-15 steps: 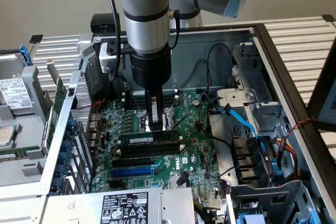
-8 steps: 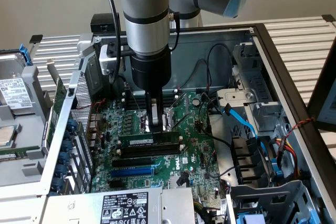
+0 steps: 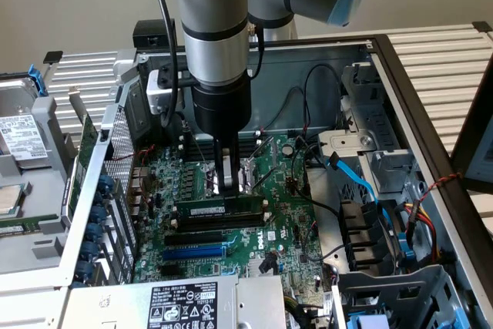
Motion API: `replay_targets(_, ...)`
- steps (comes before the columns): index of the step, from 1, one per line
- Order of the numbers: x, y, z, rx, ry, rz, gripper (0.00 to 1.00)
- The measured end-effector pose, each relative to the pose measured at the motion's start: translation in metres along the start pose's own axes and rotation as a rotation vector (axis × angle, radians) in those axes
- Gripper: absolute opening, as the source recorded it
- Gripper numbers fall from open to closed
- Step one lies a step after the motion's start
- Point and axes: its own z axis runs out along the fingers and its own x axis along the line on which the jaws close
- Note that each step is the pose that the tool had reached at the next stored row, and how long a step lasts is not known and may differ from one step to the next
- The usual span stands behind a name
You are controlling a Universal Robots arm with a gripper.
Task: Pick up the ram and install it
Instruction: 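Insert the ram into the slot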
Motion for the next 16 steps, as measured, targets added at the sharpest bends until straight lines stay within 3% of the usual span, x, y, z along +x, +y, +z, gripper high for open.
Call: replay_targets(16, -0.0001, 0.0001, 0.0021, 0.0001, -0.0002, 0.000, 0.13)
